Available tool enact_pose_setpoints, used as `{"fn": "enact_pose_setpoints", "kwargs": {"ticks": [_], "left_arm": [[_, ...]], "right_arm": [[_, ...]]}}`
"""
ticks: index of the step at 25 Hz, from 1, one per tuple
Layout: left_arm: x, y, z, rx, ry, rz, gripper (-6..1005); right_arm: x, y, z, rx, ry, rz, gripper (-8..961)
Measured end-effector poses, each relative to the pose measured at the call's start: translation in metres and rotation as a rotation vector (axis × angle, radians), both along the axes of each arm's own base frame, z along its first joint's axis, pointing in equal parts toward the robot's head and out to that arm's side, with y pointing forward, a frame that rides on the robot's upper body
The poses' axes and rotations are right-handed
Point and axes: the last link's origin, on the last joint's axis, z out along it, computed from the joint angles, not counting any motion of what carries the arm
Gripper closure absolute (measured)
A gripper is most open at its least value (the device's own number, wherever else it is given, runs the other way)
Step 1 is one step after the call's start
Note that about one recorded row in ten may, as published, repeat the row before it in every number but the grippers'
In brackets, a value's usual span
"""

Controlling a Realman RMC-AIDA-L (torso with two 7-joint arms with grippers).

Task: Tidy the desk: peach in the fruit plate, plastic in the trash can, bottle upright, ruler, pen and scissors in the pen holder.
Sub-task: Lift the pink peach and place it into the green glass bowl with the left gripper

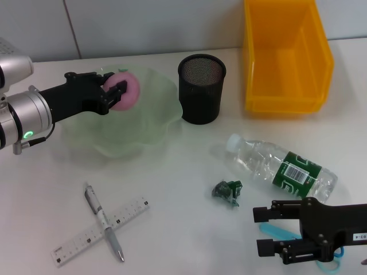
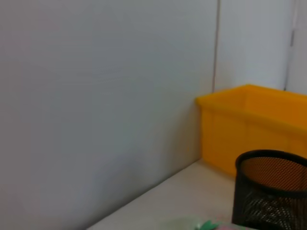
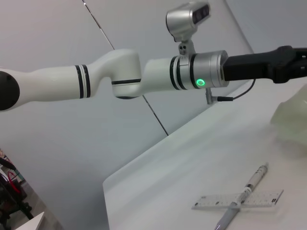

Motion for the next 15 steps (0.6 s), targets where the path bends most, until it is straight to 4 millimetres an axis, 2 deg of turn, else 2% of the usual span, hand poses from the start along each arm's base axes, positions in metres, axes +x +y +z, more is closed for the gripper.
{"fn": "enact_pose_setpoints", "kwargs": {"ticks": [2, 8, 12, 15], "left_arm": [[-0.0011, 0.0007, 0.0006, 0.002, -0.008, 0.016, 746], [-0.0014, 0.0009, 0.0009, 0.001, -0.014, 0.024, 508], [-0.0019, 0.0012, 0.0017, 0.003, -0.016, 0.027, 295], [-0.002, 0.0014, 0.0021, 0.005, -0.018, 0.029, 283]], "right_arm": [[0.0, 0.0, 0.0, 0.0, 0.0, 0.0, 196], [0.0002, 0.0, 0.0006, 0.0, -0.001, 0.001, 196], [0.0004, 0.0, 0.0009, 0.0, -0.001, 0.001, 196], [0.0004, 0.0, 0.001, 0.0, -0.001, 0.001, 196]]}}
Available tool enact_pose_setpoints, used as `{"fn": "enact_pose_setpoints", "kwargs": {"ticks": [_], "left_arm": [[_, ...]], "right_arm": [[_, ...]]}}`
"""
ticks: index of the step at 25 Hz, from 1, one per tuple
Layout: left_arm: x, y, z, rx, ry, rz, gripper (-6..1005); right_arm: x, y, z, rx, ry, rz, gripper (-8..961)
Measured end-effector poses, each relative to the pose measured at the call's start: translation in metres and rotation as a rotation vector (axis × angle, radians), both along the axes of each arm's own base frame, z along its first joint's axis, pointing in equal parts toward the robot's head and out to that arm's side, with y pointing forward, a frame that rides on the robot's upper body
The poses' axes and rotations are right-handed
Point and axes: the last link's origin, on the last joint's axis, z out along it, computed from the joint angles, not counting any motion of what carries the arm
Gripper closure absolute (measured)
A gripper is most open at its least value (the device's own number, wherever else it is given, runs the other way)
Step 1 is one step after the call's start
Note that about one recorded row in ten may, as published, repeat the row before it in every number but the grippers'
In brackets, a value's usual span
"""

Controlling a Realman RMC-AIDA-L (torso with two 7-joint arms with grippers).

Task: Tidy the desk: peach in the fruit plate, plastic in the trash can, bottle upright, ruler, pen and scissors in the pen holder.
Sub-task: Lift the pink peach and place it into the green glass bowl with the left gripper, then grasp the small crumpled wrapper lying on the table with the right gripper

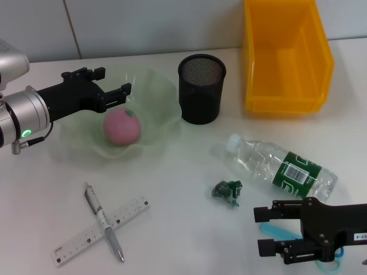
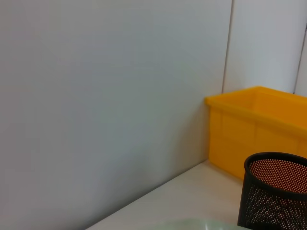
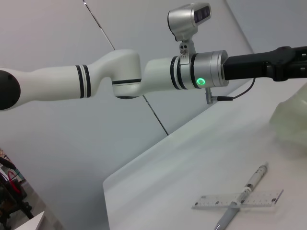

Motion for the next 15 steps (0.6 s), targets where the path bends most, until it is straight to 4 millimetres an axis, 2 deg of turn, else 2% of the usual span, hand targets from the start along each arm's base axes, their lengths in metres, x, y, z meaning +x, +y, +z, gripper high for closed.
{"fn": "enact_pose_setpoints", "kwargs": {"ticks": [4, 8, 15], "left_arm": [[0.002, 0.0, 0.002, 0.003, -0.019, 0.0, 267], [0.012, -0.006, 0.003, -0.055, -0.095, -0.026, 251], [0.04, -0.037, 0.017, -0.269, -0.276, -0.159, 249]], "right_arm": [[0.0, 0.0, 0.0, 0.001, -0.001, 0.0, 196], [0.001, 0.0, 0.001, 0.002, -0.003, -0.001, 196], [0.001, 0.003, 0.004, 0.007, -0.005, 0.004, 196]]}}
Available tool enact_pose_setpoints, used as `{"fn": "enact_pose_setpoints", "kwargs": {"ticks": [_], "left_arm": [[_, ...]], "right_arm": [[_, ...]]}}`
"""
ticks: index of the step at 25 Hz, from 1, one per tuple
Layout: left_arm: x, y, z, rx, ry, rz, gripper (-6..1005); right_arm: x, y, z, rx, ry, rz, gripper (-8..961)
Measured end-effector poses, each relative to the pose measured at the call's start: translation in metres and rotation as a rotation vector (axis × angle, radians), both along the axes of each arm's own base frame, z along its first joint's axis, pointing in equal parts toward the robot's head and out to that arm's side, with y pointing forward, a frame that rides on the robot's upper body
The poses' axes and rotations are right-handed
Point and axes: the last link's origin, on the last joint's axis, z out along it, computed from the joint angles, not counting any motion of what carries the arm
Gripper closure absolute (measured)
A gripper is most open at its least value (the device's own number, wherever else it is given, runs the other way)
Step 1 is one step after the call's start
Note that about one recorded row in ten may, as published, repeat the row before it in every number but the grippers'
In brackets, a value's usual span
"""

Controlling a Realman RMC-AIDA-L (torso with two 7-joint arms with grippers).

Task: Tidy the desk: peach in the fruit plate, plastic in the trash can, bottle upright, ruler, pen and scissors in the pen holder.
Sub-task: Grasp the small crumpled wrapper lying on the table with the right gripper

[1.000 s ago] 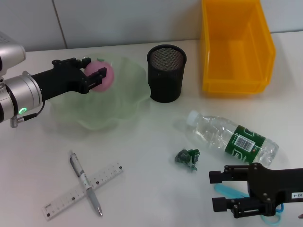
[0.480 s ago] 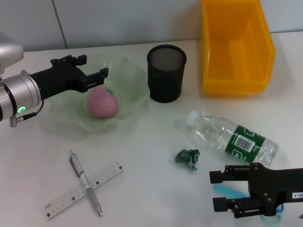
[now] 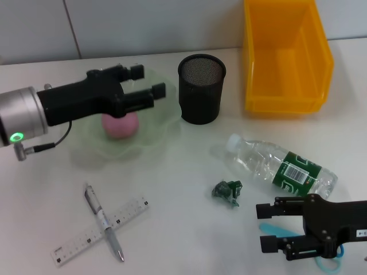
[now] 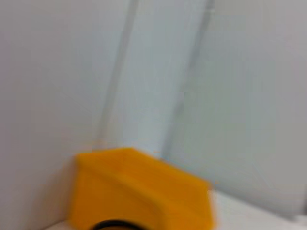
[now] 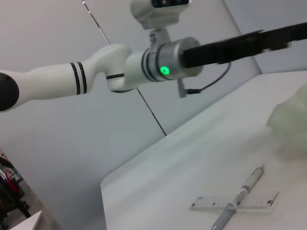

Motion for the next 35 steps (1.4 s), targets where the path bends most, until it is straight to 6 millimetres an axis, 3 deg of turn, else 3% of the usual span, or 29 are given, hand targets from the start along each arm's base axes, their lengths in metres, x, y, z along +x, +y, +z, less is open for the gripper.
{"fn": "enact_pose_setpoints", "kwargs": {"ticks": [7, 15, 22, 27, 35], "left_arm": [[0.001, -0.038, -0.001, -0.228, -0.058, -0.1, 251], [-0.021, -0.078, -0.029, -0.356, -0.01, -0.111, 253], [-0.031, -0.088, -0.037, -0.362, -0.016, -0.107, 255], [-0.035, -0.09, -0.038, -0.346, -0.007, -0.11, 257], [-0.037, -0.089, -0.037, -0.333, -0.004, -0.108, 259]], "right_arm": [[-0.002, 0.006, 0.005, 0.011, -0.01, 0.018, 197], [-0.002, 0.016, 0.019, 0.01, -0.032, 0.029, 197], [-0.006, 0.023, 0.032, 0.049, -0.054, 0.064, 197], [-0.018, 0.039, 0.044, 0.044, -0.09, 0.064, 197], [-0.07, 0.084, 0.073, -0.007, -0.208, 0.077, 197]]}}
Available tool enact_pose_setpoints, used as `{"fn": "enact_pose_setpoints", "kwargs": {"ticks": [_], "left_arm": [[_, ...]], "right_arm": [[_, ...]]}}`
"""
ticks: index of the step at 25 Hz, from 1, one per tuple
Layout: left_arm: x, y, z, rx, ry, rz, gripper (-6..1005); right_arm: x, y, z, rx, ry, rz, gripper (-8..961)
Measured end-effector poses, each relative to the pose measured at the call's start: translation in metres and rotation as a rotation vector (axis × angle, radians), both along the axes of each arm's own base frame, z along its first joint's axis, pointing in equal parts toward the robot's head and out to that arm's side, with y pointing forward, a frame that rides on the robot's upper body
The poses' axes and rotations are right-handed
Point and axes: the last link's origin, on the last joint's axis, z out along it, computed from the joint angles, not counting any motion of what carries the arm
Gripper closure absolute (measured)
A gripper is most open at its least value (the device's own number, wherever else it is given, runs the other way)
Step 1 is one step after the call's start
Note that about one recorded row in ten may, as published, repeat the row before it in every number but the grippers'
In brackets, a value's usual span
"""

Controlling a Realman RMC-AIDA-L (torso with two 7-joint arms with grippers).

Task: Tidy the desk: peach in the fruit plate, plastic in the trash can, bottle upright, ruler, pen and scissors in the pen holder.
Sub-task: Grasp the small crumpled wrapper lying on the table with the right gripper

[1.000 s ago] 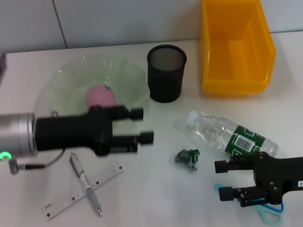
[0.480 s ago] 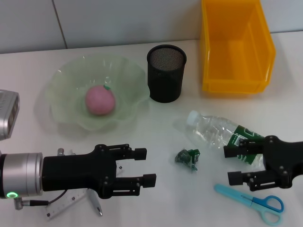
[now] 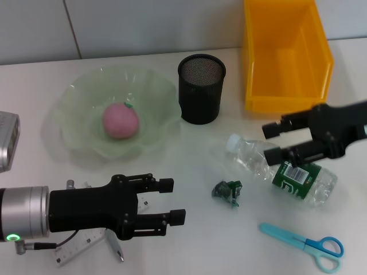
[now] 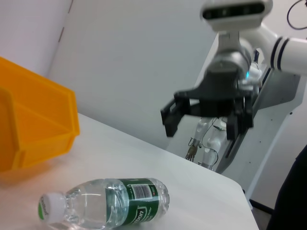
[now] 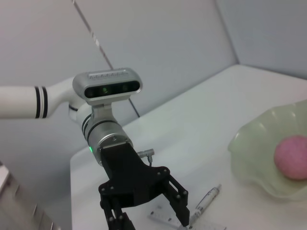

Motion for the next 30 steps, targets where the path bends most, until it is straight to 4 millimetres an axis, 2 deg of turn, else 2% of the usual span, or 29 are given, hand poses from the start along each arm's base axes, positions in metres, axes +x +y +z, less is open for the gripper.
{"fn": "enact_pose_setpoints", "kwargs": {"ticks": [4, 7, 12, 15, 16, 21, 30], "left_arm": [[-0.001, 0.001, 0.0, 0.004, 0.005, -0.002, 259], [-0.001, 0.001, 0.002, 0.008, 0.006, -0.006, 259], [-0.001, 0.001, 0.002, 0.012, 0.007, -0.008, 258], [-0.001, 0.001, 0.001, 0.013, 0.007, -0.012, 258], [-0.001, 0.001, 0.001, 0.013, 0.007, -0.012, 258], [-0.001, 0.001, 0.001, 0.012, 0.006, -0.007, 258], [-0.003, 0.0, 0.002, 0.01, 0.007, 0.001, 259]], "right_arm": [[-0.031, 0.016, 0.004, -0.061, -0.099, 0.053, 197], [-0.048, 0.027, -0.001, -0.101, -0.201, 0.096, 197], [-0.064, 0.038, -0.021, -0.138, -0.341, 0.159, 197], [-0.07, 0.041, -0.041, -0.15, -0.418, 0.22, 196], [-0.07, 0.041, -0.041, -0.15, -0.418, 0.22, 196], [-0.07, 0.041, -0.067, -0.149, -0.494, 0.28, 196], [-0.058, 0.043, -0.1, -0.109, -0.62, 0.339, 196]]}}
